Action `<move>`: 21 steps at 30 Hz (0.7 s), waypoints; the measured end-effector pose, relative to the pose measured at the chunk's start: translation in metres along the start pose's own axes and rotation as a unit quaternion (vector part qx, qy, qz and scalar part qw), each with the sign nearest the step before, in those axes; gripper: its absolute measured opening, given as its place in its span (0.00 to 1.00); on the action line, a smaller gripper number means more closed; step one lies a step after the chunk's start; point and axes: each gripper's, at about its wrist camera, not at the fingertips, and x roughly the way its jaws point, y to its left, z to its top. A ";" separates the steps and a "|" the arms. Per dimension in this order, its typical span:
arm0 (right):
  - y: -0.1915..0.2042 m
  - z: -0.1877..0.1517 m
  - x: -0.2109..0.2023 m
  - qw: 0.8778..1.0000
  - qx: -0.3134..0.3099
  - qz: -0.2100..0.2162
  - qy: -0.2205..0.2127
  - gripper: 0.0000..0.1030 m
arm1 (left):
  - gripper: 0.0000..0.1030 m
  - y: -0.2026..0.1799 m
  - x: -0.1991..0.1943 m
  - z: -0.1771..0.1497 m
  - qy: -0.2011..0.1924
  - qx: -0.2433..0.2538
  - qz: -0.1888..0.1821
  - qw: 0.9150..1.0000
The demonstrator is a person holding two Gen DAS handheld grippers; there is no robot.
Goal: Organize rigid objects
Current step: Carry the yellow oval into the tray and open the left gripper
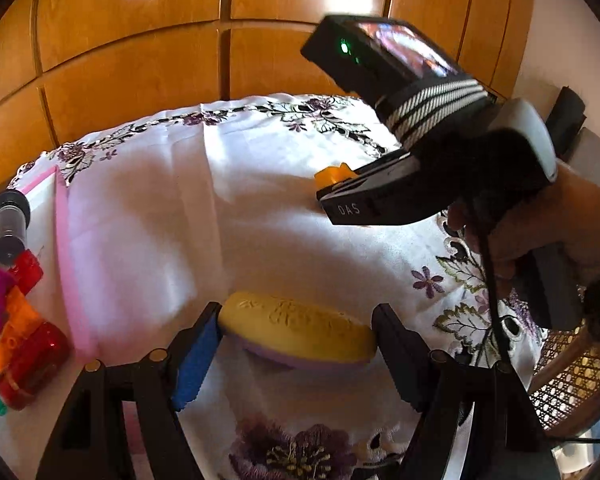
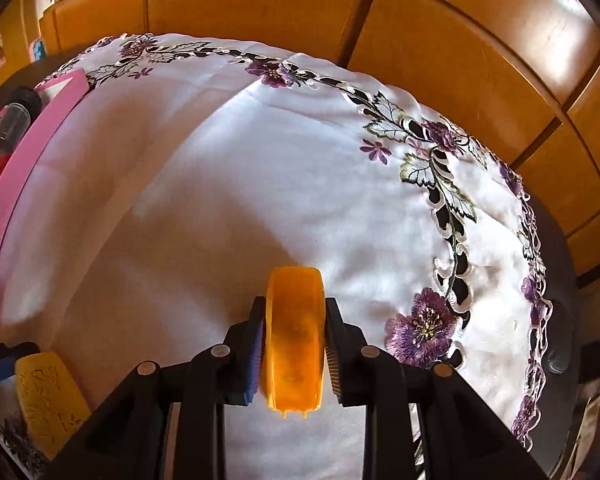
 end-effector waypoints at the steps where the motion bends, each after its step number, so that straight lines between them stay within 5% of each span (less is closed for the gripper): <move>1: -0.001 0.000 0.000 1.000 0.003 0.001 0.000 0.25 | 0.73 0.000 -0.002 0.000 -0.001 0.000 0.001 1.000; 21: -0.005 0.001 0.002 1.000 0.014 -0.006 0.000 0.25 | 0.73 0.021 -0.043 0.009 -0.036 -0.035 0.015 0.999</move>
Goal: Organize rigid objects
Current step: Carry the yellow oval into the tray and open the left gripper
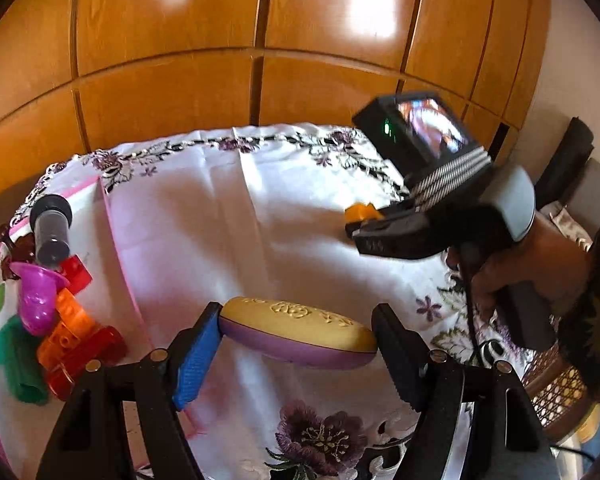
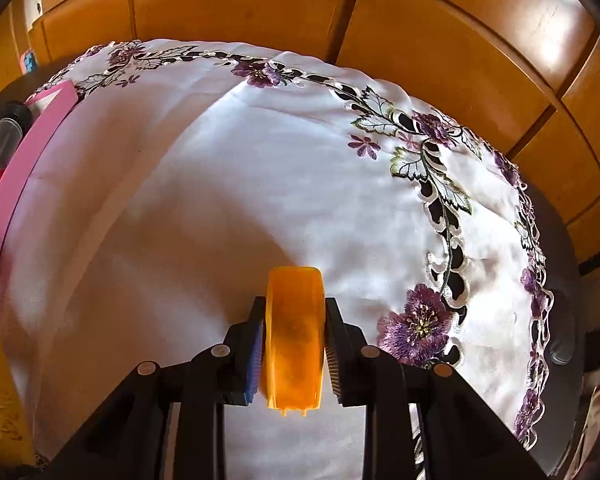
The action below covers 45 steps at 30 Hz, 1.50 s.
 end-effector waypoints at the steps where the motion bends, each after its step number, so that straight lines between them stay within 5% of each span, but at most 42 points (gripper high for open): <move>1: 0.001 0.000 0.000 1.000 -0.003 -0.003 -0.001 0.25 | 0.73 0.001 -0.003 0.002 -0.003 -0.003 0.000 1.000; 26: 0.007 -0.001 -0.002 0.999 -0.026 -0.022 -0.008 0.25 | 0.73 0.041 -0.068 0.031 -0.078 -0.058 0.018 0.995; 45: 0.009 -0.001 -0.003 0.999 -0.034 -0.032 -0.011 0.25 | 0.70 0.155 -0.131 -0.019 -0.082 -0.149 0.160 0.972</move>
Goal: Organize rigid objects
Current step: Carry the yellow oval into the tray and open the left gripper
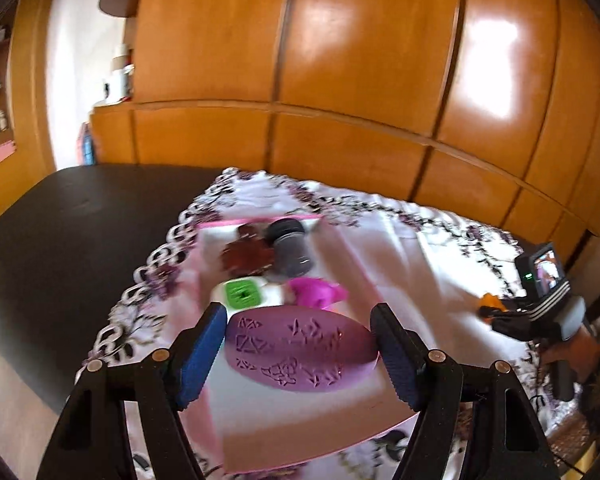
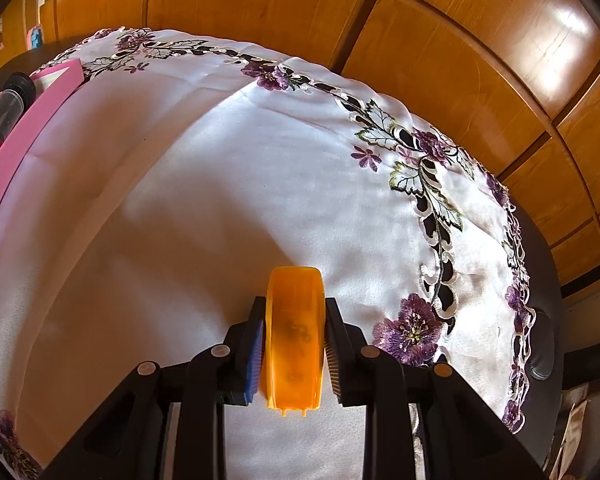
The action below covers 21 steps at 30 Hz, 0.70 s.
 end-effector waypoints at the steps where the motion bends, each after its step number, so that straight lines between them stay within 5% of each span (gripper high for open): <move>1: 0.001 0.000 0.000 1.000 -0.001 -0.001 0.000 0.25 | 0.48 0.005 0.001 -0.003 0.004 0.000 0.008 1.000; 3: 0.001 0.000 0.000 1.000 -0.002 -0.003 -0.001 0.25 | 0.29 0.011 0.005 -0.009 0.020 0.004 0.021 1.000; 11: 0.001 0.000 0.000 1.000 -0.003 -0.004 -0.001 0.25 | 0.29 0.022 0.035 -0.038 0.069 -0.013 0.030 0.997; 17: 0.002 0.000 0.000 1.000 -0.004 -0.005 -0.001 0.25 | 0.29 0.020 0.030 -0.036 0.054 -0.007 0.040 0.998; 21: 0.001 0.000 0.000 1.000 -0.003 -0.004 -0.001 0.25 | 0.40 0.016 0.026 -0.028 0.042 -0.004 0.052 0.998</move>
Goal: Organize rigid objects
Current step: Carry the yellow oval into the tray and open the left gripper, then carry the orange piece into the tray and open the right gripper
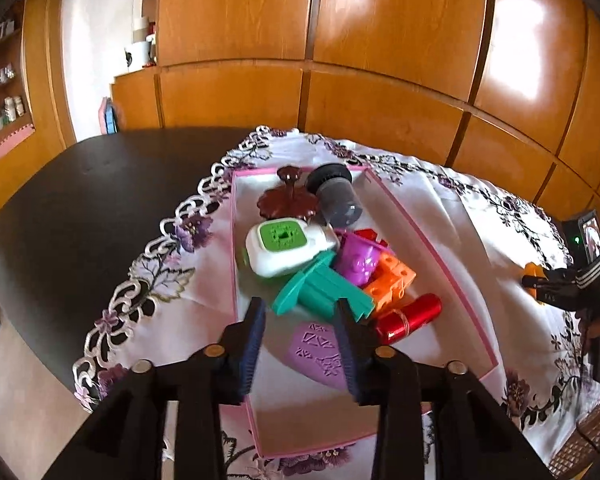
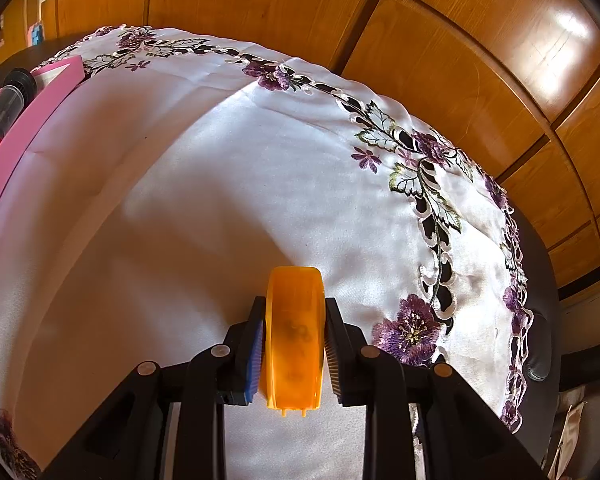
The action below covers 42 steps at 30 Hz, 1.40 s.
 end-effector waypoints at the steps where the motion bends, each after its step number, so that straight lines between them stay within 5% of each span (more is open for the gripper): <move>1: 0.000 0.000 0.000 1.000 0.000 0.000 0.000 0.25 | 0.42 0.000 -0.001 0.002 -0.003 0.001 0.002 1.000; 32: 0.002 0.000 -0.001 1.000 -0.007 -0.007 -0.004 0.25 | 0.59 -0.008 -0.006 0.003 -0.008 0.015 0.050 0.999; 42: -0.006 0.002 -0.006 0.998 0.040 0.039 0.005 0.25 | 0.59 0.006 -0.007 0.001 -0.008 -0.005 0.051 0.999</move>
